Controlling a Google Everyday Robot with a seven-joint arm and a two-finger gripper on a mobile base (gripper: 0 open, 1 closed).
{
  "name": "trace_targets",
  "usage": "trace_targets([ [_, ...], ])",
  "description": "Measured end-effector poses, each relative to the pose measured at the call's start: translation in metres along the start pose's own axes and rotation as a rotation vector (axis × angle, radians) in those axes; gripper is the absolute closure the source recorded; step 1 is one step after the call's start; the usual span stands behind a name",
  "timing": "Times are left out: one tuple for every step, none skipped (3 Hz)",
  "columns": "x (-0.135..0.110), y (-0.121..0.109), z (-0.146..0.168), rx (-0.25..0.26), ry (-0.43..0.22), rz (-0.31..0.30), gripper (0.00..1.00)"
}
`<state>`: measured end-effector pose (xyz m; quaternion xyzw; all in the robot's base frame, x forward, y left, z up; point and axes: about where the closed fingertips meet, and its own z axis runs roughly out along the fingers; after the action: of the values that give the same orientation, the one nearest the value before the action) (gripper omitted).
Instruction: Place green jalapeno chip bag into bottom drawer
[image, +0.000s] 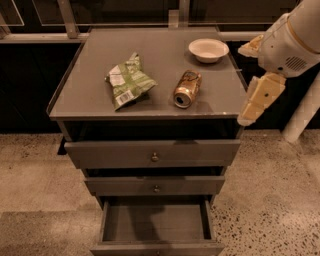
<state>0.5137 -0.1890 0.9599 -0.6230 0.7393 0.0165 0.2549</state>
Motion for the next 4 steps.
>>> trace_targets([
  [-0.014, -0.026, 0.035, -0.025, -0.088, 0.001, 0.0],
  [-0.014, -0.026, 0.035, -0.025, -0.088, 0.001, 0.0],
  [-0.027, -0.031, 0.049, -0.021, -0.091, -0.008, 0.0],
  [-0.054, -0.051, 0.066, -0.008, -0.158, -0.035, 0.0],
])
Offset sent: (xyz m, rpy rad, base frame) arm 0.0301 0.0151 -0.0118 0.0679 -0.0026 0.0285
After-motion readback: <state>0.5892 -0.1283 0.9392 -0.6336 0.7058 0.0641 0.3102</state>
